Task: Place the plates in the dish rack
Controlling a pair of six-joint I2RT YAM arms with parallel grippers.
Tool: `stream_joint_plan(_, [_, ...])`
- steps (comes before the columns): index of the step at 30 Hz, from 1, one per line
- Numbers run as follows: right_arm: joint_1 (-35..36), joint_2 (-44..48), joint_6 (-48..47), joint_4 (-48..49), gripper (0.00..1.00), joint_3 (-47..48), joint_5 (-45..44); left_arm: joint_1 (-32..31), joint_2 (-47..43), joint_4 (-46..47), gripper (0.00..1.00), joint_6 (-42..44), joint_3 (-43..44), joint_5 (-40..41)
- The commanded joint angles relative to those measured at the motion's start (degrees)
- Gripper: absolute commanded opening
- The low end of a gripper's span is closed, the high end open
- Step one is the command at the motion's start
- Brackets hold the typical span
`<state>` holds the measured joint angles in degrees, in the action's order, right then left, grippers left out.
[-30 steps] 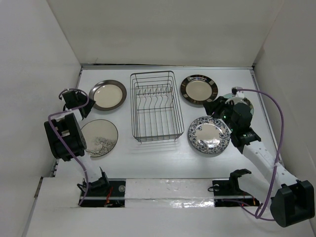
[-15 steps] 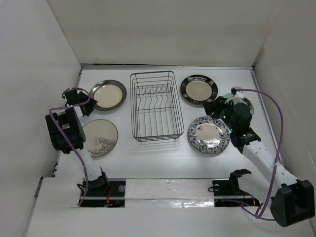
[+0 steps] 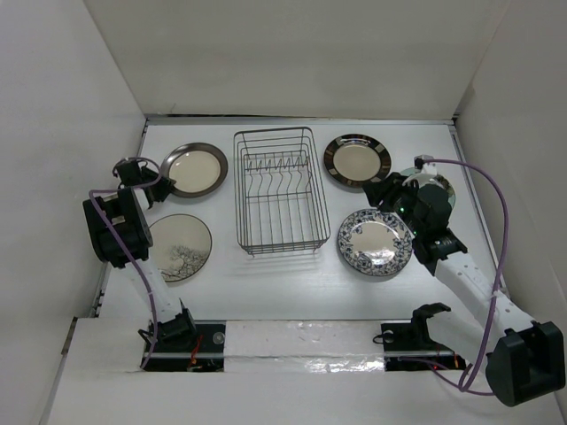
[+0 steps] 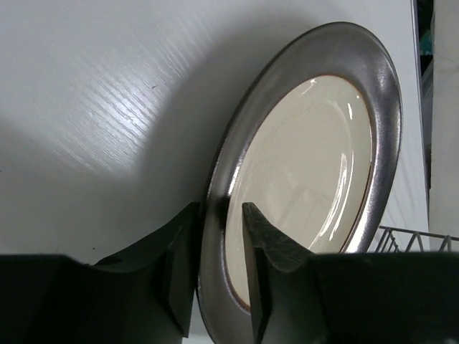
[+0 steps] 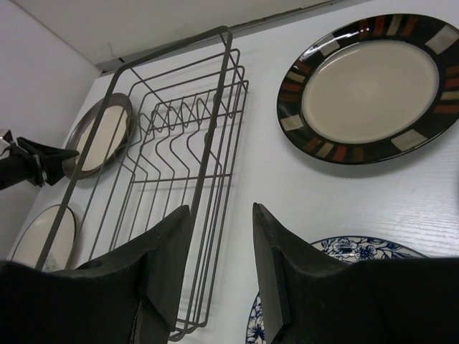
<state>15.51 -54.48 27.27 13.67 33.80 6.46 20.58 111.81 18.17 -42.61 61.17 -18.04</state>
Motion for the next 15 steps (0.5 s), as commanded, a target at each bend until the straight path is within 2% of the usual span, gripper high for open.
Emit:
stream_joint_plan(1, [0.49,1.13,0.24,2.68,0.46,1.26,-0.04,-0.1,1.13,3.09,0.25,-2.3,1.15,-2.08])
stream_joint_plan(5, [1.01,1.65,0.33,1.89,0.46,1.88,0.13,-0.1,0.44,5.02,0.0,-2.91,0.1,-2.88])
stream_joint_plan(11, [2.33,1.66,2.17,2.93,0.46,3.28,2.24,-0.1,-8.17,16.79,0.0,-6.95,-5.44,-3.4])
stream_joint_plan(15, [5.84,-1.93,2.44,3.99,0.55,5.66,1.45,-0.1,-15.46,20.5,0.0,-8.54,-5.01,-2.44])
